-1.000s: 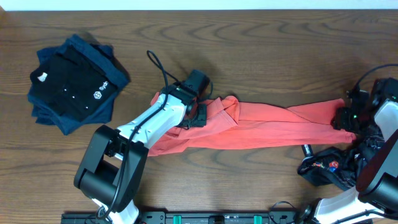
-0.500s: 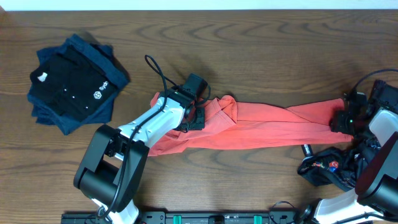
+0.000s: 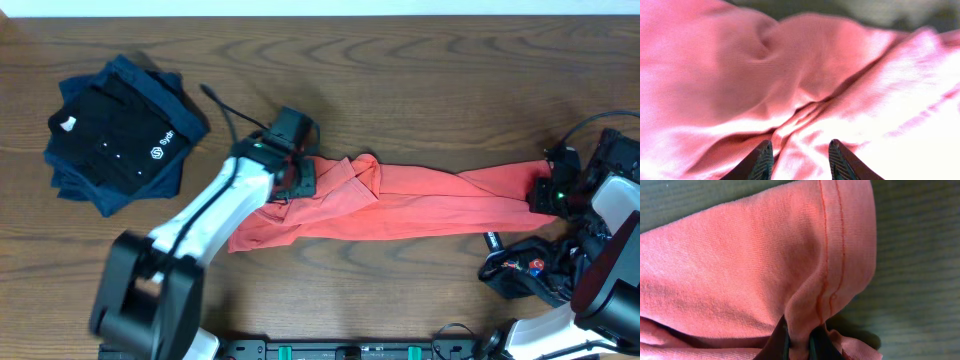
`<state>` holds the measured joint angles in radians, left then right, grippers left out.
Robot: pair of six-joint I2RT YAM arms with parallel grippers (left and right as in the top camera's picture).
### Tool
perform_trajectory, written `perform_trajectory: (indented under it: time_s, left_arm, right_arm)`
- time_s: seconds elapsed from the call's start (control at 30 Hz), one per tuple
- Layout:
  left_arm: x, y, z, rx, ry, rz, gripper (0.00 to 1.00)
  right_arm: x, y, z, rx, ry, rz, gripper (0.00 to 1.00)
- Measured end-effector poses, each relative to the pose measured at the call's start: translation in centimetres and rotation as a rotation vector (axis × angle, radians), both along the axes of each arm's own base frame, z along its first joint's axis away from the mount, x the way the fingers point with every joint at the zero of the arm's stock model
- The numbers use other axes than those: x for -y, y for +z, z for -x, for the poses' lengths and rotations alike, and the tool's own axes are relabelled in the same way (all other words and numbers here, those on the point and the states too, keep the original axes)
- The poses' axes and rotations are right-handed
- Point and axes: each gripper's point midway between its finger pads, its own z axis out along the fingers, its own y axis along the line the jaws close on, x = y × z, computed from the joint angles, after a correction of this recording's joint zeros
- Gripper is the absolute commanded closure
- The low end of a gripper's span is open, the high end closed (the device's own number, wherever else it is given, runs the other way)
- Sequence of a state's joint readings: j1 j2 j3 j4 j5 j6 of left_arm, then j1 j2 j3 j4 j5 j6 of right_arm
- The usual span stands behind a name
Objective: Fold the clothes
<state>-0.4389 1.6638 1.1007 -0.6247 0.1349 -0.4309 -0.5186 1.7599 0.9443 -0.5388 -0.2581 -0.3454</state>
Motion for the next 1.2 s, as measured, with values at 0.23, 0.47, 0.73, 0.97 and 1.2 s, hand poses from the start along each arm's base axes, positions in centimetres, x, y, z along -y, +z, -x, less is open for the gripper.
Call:
perform_trajectory:
  time_s: [0.23,0.47,0.73,0.97,1.2]
  left_arm:
    - [-1.0,3.3,0.8,0.047,0.007,0.015,0.56]
    - [-1.8,2.9,1.6,0.012,0.007,-0.017,0.56]
    - [-2.0,2.8,1.8,0.004,0.007,-0.030,0.55]
    - [-2.2,2.7,1.8,0.004,0.002,-0.039,0.45]
    - [-2.2,2.7,1.8,0.004,0.002,-0.039,0.45]
  right_arm:
    - [2.2,3.7,-0.9,-0.077,-0.128,0.035,0.99]
    - [2.6,10.2,-3.9,-0.055,-0.185,0.076,0.99]
    - [-5.5,10.5,-4.3,-0.152,0.029,0.129,0.99]
    - [-12.0,10.3,-3.8,-0.201,0.163,0.185,0.99]
    - [-16.6,9.8,-3.8,-0.182,0.231,0.202,0.99]
